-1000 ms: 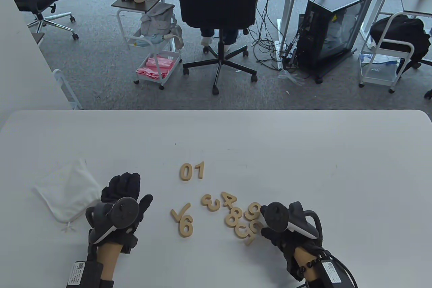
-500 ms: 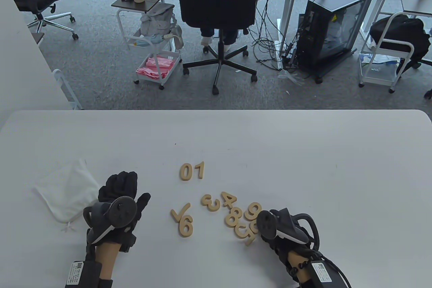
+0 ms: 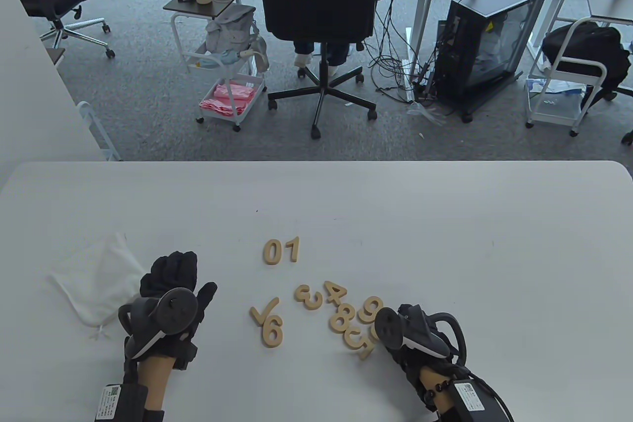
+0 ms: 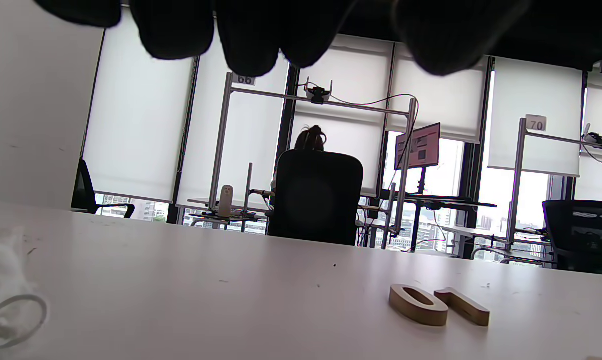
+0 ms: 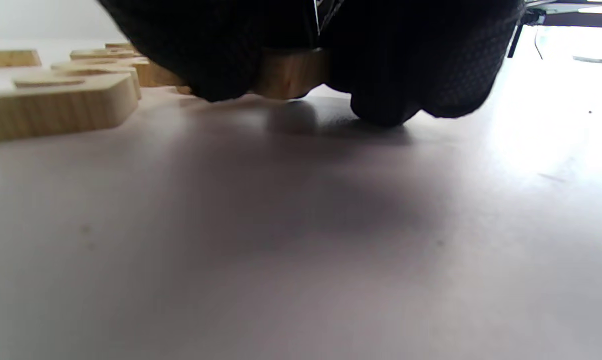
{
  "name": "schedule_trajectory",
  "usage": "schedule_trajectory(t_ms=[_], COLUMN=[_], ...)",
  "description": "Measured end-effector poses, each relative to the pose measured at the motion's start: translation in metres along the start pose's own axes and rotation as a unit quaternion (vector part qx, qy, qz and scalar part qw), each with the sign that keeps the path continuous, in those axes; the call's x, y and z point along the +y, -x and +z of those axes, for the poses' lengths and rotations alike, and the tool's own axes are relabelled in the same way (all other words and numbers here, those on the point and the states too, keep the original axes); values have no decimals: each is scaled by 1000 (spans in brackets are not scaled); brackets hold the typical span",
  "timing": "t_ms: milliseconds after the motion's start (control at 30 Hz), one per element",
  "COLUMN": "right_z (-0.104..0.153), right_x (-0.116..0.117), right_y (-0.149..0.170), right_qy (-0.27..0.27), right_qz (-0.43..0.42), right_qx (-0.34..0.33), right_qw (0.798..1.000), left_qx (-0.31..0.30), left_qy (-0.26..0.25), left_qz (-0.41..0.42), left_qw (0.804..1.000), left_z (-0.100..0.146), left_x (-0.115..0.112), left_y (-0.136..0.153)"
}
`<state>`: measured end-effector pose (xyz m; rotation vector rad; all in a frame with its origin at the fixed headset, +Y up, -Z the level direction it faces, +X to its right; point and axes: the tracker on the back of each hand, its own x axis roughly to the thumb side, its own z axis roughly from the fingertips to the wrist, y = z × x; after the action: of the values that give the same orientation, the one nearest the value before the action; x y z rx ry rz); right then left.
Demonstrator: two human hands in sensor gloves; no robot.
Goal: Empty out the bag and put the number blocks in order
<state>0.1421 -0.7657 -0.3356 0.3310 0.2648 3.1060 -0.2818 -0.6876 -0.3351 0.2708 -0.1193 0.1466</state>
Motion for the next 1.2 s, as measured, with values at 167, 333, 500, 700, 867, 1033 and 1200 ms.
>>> schedule_trajectory(t_ms=[167, 333, 500, 700, 867, 1033, 1200], right_z=[3, 6, 8, 5, 3, -16, -53], right_x=[-12, -25, -32, -33, -46, -69, -89], right_y=[26, 45, 54, 60, 56, 43, 17], right_qy=[18, 49, 67, 75, 91, 99, 93], right_qz=[-139, -261, -357, -426, -474, -439, -398], right_qx=[20, -3, -14, 2, 36, 53, 84], right_qw=[990, 964, 932, 902, 875, 891, 909], left_qx=[4, 6, 8, 12, 8, 7, 8], left_qy=[-5, -7, -8, -13, -20, -24, -22], left_qz=[0, -2, -3, 4, 10, 12, 12], left_qw=[1000, 1000, 1000, 1000, 1000, 1000, 1000], left_z=[1, 1, 1, 1, 1, 2, 1], left_x=[2, 3, 3, 6, 9, 10, 10], left_y=[2, 3, 4, 8, 7, 7, 7])
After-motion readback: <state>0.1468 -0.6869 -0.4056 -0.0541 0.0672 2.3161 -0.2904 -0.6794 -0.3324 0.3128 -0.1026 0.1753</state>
